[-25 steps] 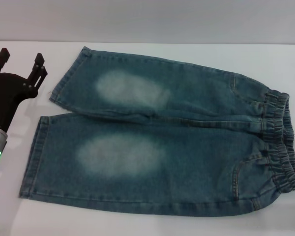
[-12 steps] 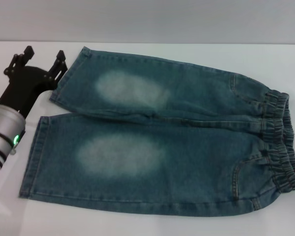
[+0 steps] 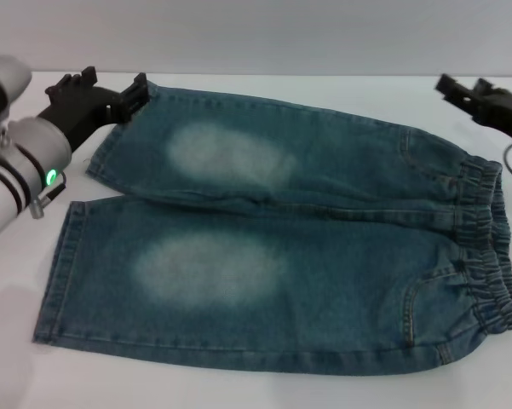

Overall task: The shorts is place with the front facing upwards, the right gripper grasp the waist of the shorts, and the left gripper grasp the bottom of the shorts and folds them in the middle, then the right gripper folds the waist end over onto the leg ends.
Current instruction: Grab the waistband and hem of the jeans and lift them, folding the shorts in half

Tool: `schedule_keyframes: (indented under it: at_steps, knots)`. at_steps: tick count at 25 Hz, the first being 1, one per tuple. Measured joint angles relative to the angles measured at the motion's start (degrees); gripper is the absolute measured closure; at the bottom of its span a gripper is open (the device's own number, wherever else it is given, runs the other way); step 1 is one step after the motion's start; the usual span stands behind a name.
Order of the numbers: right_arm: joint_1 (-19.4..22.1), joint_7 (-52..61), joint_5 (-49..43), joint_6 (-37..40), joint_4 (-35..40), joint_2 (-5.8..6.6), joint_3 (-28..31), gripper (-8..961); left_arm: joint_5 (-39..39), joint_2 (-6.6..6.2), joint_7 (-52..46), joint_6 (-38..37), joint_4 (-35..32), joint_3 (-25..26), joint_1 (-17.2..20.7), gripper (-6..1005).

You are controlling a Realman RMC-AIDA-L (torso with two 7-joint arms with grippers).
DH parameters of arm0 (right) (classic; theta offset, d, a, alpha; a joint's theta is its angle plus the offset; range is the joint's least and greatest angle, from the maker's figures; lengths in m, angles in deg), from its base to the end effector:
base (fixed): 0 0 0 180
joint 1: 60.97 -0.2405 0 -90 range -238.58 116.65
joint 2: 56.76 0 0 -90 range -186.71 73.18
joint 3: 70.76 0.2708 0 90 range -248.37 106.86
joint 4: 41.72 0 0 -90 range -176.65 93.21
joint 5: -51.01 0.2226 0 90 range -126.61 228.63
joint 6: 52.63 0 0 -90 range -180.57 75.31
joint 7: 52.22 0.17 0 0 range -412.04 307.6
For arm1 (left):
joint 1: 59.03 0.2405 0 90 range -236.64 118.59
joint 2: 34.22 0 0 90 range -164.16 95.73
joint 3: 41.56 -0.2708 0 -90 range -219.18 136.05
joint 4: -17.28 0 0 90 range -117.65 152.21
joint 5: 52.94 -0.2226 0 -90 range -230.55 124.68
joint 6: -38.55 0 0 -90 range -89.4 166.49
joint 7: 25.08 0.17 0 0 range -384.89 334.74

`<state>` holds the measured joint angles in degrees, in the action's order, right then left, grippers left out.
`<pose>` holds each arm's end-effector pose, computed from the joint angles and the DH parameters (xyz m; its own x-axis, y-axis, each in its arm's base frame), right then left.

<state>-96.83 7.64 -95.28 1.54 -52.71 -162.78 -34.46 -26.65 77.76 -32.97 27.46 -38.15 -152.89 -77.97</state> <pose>0.3226 0.4363 -0.0067 0.4134 -0.3532 -0.8392 -0.8852 -0.3717 -0.2796 -0.2678 0.4297 -0.0358 0.6938 0.2733 0.6663 0.7201 -0.2744 -0.6373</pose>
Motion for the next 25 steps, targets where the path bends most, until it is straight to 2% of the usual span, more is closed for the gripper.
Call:
schedule_keyframes:
  at_steps: [3,6,10,11,13,15,17,23,25]
  knots:
    - [-2.99,6.02,-5.32,-1.89,0.69,0.53,0.01,124,-1.79,0.67,0.33,9.13,-5.56,3.83,0.34,215]
    - [-5.59,8.14,-8.09,-4.05,0.95,0.72,0.0,125,-1.91,1.38,0.47,14.95,-8.51,6.07,0.16,215]
    - [-8.43,11.2,-11.21,-7.05,1.13,0.96,-0.06,125,-2.27,1.94,1.61,19.03,-11.7,7.27,0.36,215]
    - [-9.16,12.56,-12.28,-7.82,1.35,1.07,-0.07,125,-2.42,2.78,3.7,22.87,-14.08,9.03,0.49,215]
    - [-9.99,14.4,-13.44,-9.18,1.51,1.14,-0.25,125,-2.49,3.45,4.97,24.94,-14.97,10.36,0.52,214]
    - [-10.76,16.95,-14.31,-10.97,1.59,1.25,-1.22,125,-2.55,4.91,7.65,27.96,-15.98,13.14,0.52,214]
    - [-11.66,20.48,-15.35,-13.39,1.77,1.4,-2.88,124,-2.43,5.69,9.78,29.85,-16.73,14.67,0.53,214]
    - [-14.38,32.4,-18.32,-16.44,4.33,1.76,-8.22,124,-2.15,5.84,10.87,30.78,-17.74,14.68,0.58,214]
    - [-15.92,38.3,-20.01,-16.73,6.61,1.57,-11.74,124,-2.12,5.89,10.88,30.69,-17.74,14.63,0.47,214]
